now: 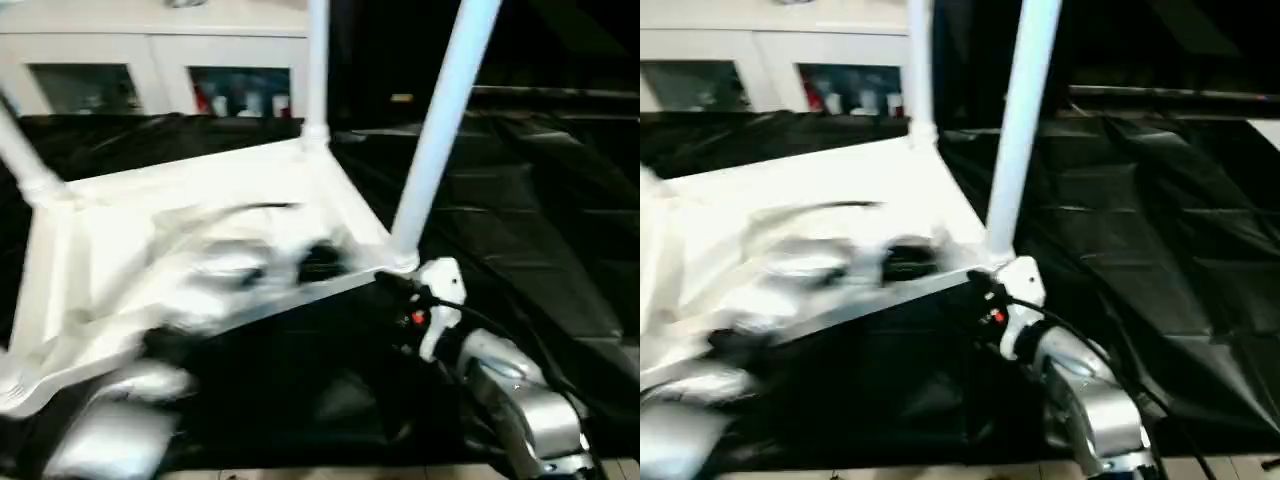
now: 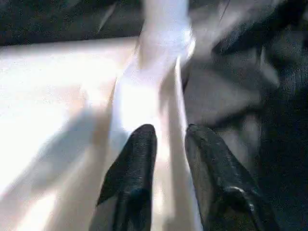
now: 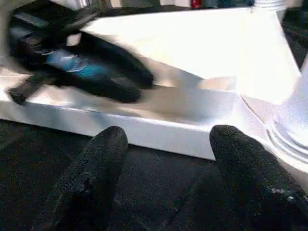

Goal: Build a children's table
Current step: Rotate leg to tighten

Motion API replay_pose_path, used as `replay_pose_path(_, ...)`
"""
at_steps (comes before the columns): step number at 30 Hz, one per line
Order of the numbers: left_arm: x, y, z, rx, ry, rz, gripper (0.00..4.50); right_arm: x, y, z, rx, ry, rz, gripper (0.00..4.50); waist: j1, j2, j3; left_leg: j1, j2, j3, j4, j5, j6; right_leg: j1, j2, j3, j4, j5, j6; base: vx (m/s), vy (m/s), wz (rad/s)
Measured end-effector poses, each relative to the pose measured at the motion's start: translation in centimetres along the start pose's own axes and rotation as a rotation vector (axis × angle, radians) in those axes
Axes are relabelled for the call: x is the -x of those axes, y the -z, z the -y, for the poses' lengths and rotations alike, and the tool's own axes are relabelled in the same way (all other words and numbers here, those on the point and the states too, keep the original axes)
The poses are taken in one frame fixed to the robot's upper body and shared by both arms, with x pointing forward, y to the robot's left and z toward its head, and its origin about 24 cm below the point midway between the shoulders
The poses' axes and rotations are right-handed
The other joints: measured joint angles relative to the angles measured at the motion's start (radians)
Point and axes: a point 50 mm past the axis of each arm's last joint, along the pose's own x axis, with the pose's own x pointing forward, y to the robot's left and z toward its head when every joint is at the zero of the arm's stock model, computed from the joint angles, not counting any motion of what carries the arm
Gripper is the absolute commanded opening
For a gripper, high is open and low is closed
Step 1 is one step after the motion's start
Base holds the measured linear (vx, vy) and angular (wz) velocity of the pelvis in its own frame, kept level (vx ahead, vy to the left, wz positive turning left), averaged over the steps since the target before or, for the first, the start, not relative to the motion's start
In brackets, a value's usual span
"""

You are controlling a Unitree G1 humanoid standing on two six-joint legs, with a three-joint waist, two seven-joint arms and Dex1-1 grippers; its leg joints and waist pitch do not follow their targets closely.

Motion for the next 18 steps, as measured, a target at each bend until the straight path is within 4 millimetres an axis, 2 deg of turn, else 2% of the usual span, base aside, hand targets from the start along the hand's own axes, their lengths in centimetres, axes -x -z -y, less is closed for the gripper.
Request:
replay_pose_path(2,1.7,0.5,0.3,0.016,-0.006,-0.030,1.74,-0.6,-0.4,-0.3,-0.001,-0.017,0.014,3.09,0.001,-0.005,0.003,0.002,0.000,0.000,0.001,0.000,0.000,0.000,0.000,0.000,0.000,0.000,0.000,0.000,0.000,0.00)
replay_pose_path(3,3.1,0.7,0.8,0.025,-0.002,-0.047,1.74,-1.2,-0.7,-0.8,-0.005,-0.035,0.030,3.09,-0.005,-0.008,0.004,0.002,0.000,0.000,0.001,0.000,0.000,-0.001,0.000,0.001,0.001,0.000,0.000,0.000,0.000,0.00)
replay_pose_path(4,4.1,0.6,1.1,0.033,0.003,-0.062,1.80,-1.4,-0.8,-1.0,-0.006,-0.040,0.035,3.09,-0.006,-0.012,0.004,0.001,0.001,0.000,0.000,0.000,0.000,0.000,0.000,0.000,0.001,0.000,-0.001,0.000,0.000,0.00)
replay_pose_path(5,4.9,0.3,1.3,0.038,0.002,-0.066,1.94,-1.6,-0.9,-1.0,-0.004,-0.038,0.034,3.09,-0.004,-0.016,0.004,0.005,0.001,0.000,0.000,0.000,0.000,0.000,0.000,0.000,0.001,-0.001,-0.001,0.000,0.000,0.00)
replay_pose_path(7,6.2,0.0,2.1,0.049,0.016,-0.081,2.13,-2.7,-1.2,-0.8,-0.009,-0.009,0.044,3.09,-0.002,-0.019,0.005,0.006,0.001,0.000,0.001,0.000,0.000,0.001,0.000,0.000,0.002,-0.001,-0.002,0.000,0.000,0.00)
replay_pose_path(9,6.5,-0.2,3.0,0.063,0.039,-0.078,2.19,-3.6,-1.6,-0.7,-0.005,0.015,0.061,3.09,0.003,-0.022,0.004,0.006,0.000,0.001,0.001,0.000,-0.001,0.001,-0.001,0.001,0.003,-0.001,-0.002,0.000,0.000,0.00)
replay_pose_path(10,6.5,-0.2,3.4,0.068,0.047,-0.080,2.39,-4.0,-1.9,-0.7,-0.006,0.018,0.069,3.09,0.005,-0.024,0.004,0.006,0.000,0.001,0.002,0.000,-0.001,0.002,-0.001,0.001,0.003,-0.001,-0.002,0.000,0.000,0.00)
replay_pose_path(14,6.6,0.0,4.5,0.087,0.031,-0.083,2.59,-5.3,-2.5,-0.3,-0.007,0.052,0.086,3.09,0.001,-0.038,0.003,0.008,0.001,0.000,0.003,0.002,-0.004,0.001,0.000,0.001,0.007,-0.001,-0.001,0.000,0.000,0.00)
replay_pose_path(18,7.3,1.1,5.5,0.111,-0.021,-0.167,2.96,-6.7,-2.4,-0.2,-0.025,0.085,0.083,3.09,-0.008,-0.043,0.005,0.008,0.001,0.000,0.003,0.003,-0.005,0.001,0.001,0.002,0.013,-0.002,-0.003,0.000,0.000,0.00)
